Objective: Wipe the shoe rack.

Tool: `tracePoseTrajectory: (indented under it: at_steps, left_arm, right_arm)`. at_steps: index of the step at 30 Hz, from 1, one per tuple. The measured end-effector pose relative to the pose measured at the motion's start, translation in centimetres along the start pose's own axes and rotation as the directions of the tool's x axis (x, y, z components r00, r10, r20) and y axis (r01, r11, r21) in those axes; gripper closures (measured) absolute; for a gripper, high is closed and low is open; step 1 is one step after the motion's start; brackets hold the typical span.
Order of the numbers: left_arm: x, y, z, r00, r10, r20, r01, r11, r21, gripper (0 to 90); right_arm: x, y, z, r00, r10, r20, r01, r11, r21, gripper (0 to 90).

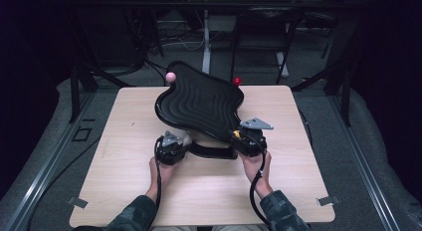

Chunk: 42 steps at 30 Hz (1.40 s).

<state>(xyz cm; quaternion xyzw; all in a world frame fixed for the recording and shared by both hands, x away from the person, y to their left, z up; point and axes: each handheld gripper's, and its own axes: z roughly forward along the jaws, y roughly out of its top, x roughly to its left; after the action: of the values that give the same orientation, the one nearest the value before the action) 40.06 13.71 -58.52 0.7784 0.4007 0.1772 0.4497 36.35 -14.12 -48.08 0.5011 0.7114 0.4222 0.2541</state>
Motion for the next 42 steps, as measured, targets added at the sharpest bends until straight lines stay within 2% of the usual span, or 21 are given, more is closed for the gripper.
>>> tracePoseTrajectory:
  at_steps: [3, 5, 7, 8, 9, 10, 13, 14, 17, 18, 21, 22, 23, 30, 32, 33, 34, 36, 38, 39, 42]
  left_arm:
    - [-0.2, 0.1, 0.1, 1.0000, 0.002, 0.002, -0.002, 1.0000, 0.002, 81.7]
    - [-0.2, 0.1, 0.2, 1.0000, -0.001, 0.006, 0.001, 1.0000, 0.000, 81.7]
    - [-0.1, 0.1, 0.2, 1.0000, -0.005, 0.008, 0.005, 1.0000, -0.001, 81.7]
    - [-0.1, 0.1, 0.2, 0.9999, -0.008, 0.008, 0.008, 1.0000, 0.001, 81.7]
    - [-0.1, 0.1, 0.1, 0.9999, -0.009, 0.009, 0.009, 1.0000, 0.002, 81.7]
    - [-0.1, 0.1, 0.1, 0.9999, -0.011, 0.012, 0.011, 0.9999, 0.002, 81.7]
    - [-0.2, 0.1, 0.2, 0.9998, -0.013, 0.014, 0.013, 0.9999, -0.002, 81.7]
    - [-0.3, 0.1, 0.2, 0.9998, -0.009, 0.016, 0.009, 1.0000, 0.003, 81.7]
    - [-0.5, 0.1, 0.2, 0.9998, -0.009, 0.016, 0.009, 0.9999, 0.007, 81.7]
    - [-0.6, 0.2, 0.2, 0.9998, -0.010, 0.014, 0.010, 0.9999, 0.011, 81.7]
    - [-0.8, 0.3, 0.2, 0.9998, -0.004, 0.021, 0.004, 0.9998, 0.018, 81.7]
    - [-0.9, 0.3, 0.3, 0.9996, -0.011, 0.026, 0.010, 0.9998, 0.020, 81.7]
    - [-1.0, 0.3, 0.3, 0.9996, -0.008, 0.026, 0.007, 0.9998, 0.021, 81.7]
    - [-1.8, 0.5, 0.7, 0.9987, -0.002, 0.050, 0.001, 0.9997, 0.022, 81.7]
    - [-1.9, 0.6, 0.8, 0.9986, 0.003, 0.053, -0.005, 0.9996, 0.027, 81.6]
    - [-2.1, 0.6, 0.9, 0.9982, -0.010, 0.059, 0.009, 0.9997, 0.021, 81.6]
    - [-2.2, 0.6, 0.9, 0.9981, -0.002, 0.062, 0.001, 0.9997, 0.024, 81.6]
    - [-2.3, 0.6, 1.0, 0.9979, -0.002, 0.065, 0.000, 0.9997, 0.026, 81.7]
    - [-2.5, 0.6, 1.0, 0.9976, -0.008, 0.069, 0.006, 0.9997, 0.024, 81.7]
    - [-2.5, 0.7, 1.0, 0.9976, -0.001, 0.070, -0.001, 0.9997, 0.025, 81.6]
    - [-2.6, 0.6, 1.0, 0.9973, -0.005, 0.073, 0.003, 0.9996, 0.027, 81.6]
  right_arm:
    - [0.5, 0.1, 0.2, 1.0000, -0.001, 0.001, 0.001, 1.0000, -0.002, 59.8]
    - [0.3, 0.2, 0.2, 1.0000, 0.000, -0.001, 0.000, 1.0000, 0.006, 58.5]
    - [-0.5, 0.4, 0.0, 0.9968, -0.006, -0.080, 0.007, 1.0000, 0.006, 54.6]
    - [-0.8, 0.5, 0.0, 0.9962, -0.025, -0.084, 0.027, 0.9993, 0.024, 52.4]
    - [-1.2, 0.6, 0.0, 0.9921, -0.040, -0.119, 0.046, 0.9981, 0.042, 50.7]
    - [-1.5, 0.5, -0.1, 0.9899, -0.049, -0.133, 0.053, 0.9980, 0.033, 51.0]
    - [-1.9, 0.3, 0.2, 0.9795, -0.064, -0.191, 0.075, 0.9958, 0.053, 58.6]
    - [-1.8, 0.2, 0.2, 0.9788, -0.067, -0.194, 0.076, 0.9963, 0.039, 58.9]
    - [-1.5, 0.2, 0.2, 0.9850, -0.075, -0.155, 0.082, 0.9958, 0.041, 59.5]
    - [-1.4, 0.1, 0.2, 0.9874, -0.064, -0.145, 0.070, 0.9967, 0.040, 59.5]
    - [-1.0, 0.1, 0.3, 0.9872, -0.046, -0.152, 0.052, 0.9980, 0.035, 59.6]
    - [-0.8, 0.1, 0.3, 0.9913, -0.045, -0.123, 0.050, 0.9980, 0.037, 59.6]
    - [-0.6, 0.0, 0.4, 0.9905, -0.039, -0.132, 0.044, 0.9985, 0.034, 59.6]
    - [0.5, 0.0, 0.5, 0.9961, -0.010, -0.087, 0.013, 0.9996, 0.026, 59.5]
    - [0.5, 0.1, 0.5, 0.9966, -0.016, -0.081, 0.019, 0.9992, 0.035, 58.7]
    - [0.5, 0.2, 0.5, 0.9962, -0.018, -0.086, 0.022, 0.9990, 0.038, 57.8]
    - [0.2, 0.2, 0.5, 0.9932, -0.036, -0.111, 0.040, 0.9984, 0.039, 50.7]
    - [0.0, 0.4, 0.3, 0.9827, -0.061, -0.175, 0.069, 0.9967, 0.042, 48.3]
    - [0.0, 0.5, 0.3, 0.9834, -0.104, -0.149, 0.112, 0.9926, 0.047, 54.7]
    - [-0.2, 0.5, 0.3, 0.9806, -0.111, -0.162, 0.120, 0.9915, 0.048, 58.7]
    - [-0.4, 0.3, 0.3, 0.9796, -0.124, -0.159, 0.131, 0.9906, 0.038, 59.3]
